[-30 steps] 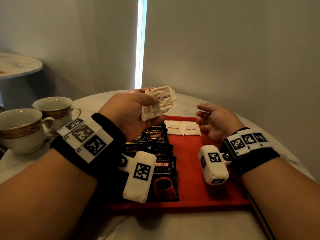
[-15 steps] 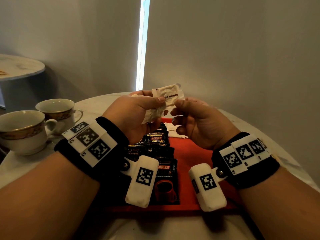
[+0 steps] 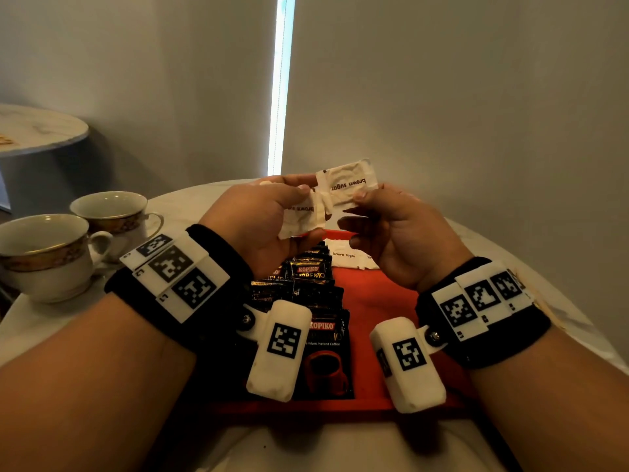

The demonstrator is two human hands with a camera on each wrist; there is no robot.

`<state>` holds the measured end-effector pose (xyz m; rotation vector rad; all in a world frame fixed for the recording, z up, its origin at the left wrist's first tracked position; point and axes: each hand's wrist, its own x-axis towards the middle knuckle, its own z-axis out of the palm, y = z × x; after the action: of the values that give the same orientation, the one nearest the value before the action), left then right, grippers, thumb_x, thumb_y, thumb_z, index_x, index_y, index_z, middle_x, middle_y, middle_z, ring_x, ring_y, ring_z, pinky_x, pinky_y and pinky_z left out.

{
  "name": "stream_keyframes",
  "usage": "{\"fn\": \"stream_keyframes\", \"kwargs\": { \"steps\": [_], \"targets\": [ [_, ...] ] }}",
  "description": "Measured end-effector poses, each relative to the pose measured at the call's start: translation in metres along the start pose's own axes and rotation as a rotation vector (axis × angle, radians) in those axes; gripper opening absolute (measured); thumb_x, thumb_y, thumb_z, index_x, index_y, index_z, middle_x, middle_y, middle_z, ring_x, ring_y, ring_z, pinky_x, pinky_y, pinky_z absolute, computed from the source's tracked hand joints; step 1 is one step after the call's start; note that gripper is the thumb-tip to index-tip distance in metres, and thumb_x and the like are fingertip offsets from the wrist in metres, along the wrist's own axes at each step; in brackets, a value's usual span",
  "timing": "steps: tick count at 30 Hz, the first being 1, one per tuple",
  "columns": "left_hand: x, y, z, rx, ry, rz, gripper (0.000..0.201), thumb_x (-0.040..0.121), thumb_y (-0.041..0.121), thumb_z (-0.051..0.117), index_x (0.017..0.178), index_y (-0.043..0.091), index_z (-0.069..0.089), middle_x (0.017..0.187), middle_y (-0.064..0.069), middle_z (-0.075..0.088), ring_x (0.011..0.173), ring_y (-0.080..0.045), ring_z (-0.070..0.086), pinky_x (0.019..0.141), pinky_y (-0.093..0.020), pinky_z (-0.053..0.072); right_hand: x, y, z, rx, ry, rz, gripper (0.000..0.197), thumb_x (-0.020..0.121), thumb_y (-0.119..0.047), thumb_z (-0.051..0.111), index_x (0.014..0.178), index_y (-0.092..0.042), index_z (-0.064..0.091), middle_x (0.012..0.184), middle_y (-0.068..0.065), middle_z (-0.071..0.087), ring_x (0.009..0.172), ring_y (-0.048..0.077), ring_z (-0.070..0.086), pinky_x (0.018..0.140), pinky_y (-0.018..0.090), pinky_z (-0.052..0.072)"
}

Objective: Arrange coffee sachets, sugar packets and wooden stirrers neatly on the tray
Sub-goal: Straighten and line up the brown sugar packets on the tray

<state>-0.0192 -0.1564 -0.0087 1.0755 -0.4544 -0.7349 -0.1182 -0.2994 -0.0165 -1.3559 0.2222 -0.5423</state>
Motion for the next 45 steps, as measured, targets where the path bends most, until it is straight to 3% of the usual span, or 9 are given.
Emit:
{"fn": "stream_keyframes", "kwargs": {
  "steps": [5,10,14,19,23,27,33,38,45],
  "targets": [
    [0.0015,-0.0013,0.0000,-0.005,0.024,-0.018,0.032,0.101,0.003,0.040,0.114,0.016,0.067,0.117,-0.012,0.067,0.101,-0.027,0.069,0.063,-0.035,0.062,0.0005,-0.0004,-0.0027,0.094,0.061,-0.065,0.017,0.094,-0.010,0.052,0.108,-0.005,0.059,0.092,0.011,0.069,0.080,0.023,0.069,0.059,0.029,0.053],
    [-0.0003,-0.0004,-0.0014,-0.020,-0.009,-0.048,0.028,0.093,0.012,0.061,0.120,0.010,0.066,0.100,-0.007,0.061,0.076,-0.014,0.060,0.053,-0.025,0.051,-0.0013,-0.0012,0.0006,0.007,0.074,-0.068,0.009,0.095,-0.007,0.056,0.103,-0.009,0.061,0.079,0.004,0.068,0.065,0.014,0.060,0.054,0.026,0.044],
    [0.0002,-0.0031,-0.0046,0.085,-0.101,-0.036,0.061,0.069,0.029,0.078,0.124,0.006,0.064,0.100,-0.007,0.062,0.069,-0.011,0.059,0.054,-0.023,0.048,-0.0037,0.0007,0.0034,-0.043,0.037,-0.063,0.025,0.082,-0.011,0.070,0.106,-0.007,0.066,0.086,0.008,0.071,0.070,0.018,0.060,0.054,0.027,0.041],
    [-0.0014,-0.0047,-0.0022,0.120,-0.100,-0.009,0.029,0.089,0.016,0.068,0.115,0.006,0.064,0.101,-0.016,0.064,0.062,-0.015,0.055,0.052,-0.023,0.048,-0.0068,-0.0003,0.0060,-0.087,0.008,-0.071,0.030,0.068,-0.017,0.073,0.097,-0.009,0.069,0.085,0.008,0.069,0.072,0.023,0.057,0.056,0.030,0.038],
    [0.0009,-0.0033,-0.0016,0.047,-0.047,0.000,0.014,0.094,0.010,0.062,0.108,0.008,0.060,0.089,-0.014,0.066,0.055,-0.014,0.057,0.048,-0.022,0.049,-0.0063,-0.0006,0.0062,-0.043,0.036,-0.074,0.019,0.078,-0.018,0.069,0.095,-0.009,0.066,0.079,0.009,0.070,0.066,0.020,0.061,0.053,0.029,0.039],
    [0.0026,-0.0033,-0.0035,0.025,-0.026,0.015,0.014,0.095,0.009,0.061,0.108,0.007,0.062,0.095,-0.017,0.069,0.060,-0.018,0.061,0.051,-0.024,0.052,-0.0060,-0.0023,0.0050,-0.012,0.073,-0.062,0.005,0.094,-0.008,0.059,0.093,-0.009,0.064,0.083,0.011,0.074,0.074,0.024,0.069,0.052,0.026,0.041],
    [0.0039,-0.0044,-0.0048,0.020,-0.021,0.009,0.026,0.093,0.021,0.067,0.113,0.006,0.065,0.105,-0.017,0.068,0.078,-0.024,0.064,0.053,-0.025,0.052,-0.0057,-0.0016,0.0065,0.008,0.077,-0.061,0.003,0.094,-0.007,0.060,0.094,-0.008,0.063,0.080,0.009,0.073,0.070,0.023,0.069,0.049,0.024,0.041],
    [0.0030,-0.0031,-0.0032,0.020,-0.014,0.024,0.006,0.095,0.016,0.064,0.096,0.011,0.063,0.100,-0.016,0.067,0.073,-0.025,0.067,0.051,-0.025,0.053,-0.0061,-0.0014,0.0064,-0.002,0.053,-0.051,0.011,0.085,-0.010,0.065,0.096,-0.009,0.063,0.080,0.009,0.073,0.067,0.020,0.068,0.052,0.026,0.042],
    [0.0033,-0.0035,-0.0037,0.007,0.010,0.016,0.018,0.095,0.021,0.064,0.108,0.008,0.067,0.101,-0.014,0.066,0.071,-0.020,0.064,0.051,-0.026,0.052,-0.0024,-0.0028,0.0009,-0.041,0.075,-0.052,0.005,0.094,-0.006,0.059,0.096,-0.010,0.061,0.082,0.008,0.073,0.067,0.017,0.068,0.050,0.025,0.041]
  ]
}}
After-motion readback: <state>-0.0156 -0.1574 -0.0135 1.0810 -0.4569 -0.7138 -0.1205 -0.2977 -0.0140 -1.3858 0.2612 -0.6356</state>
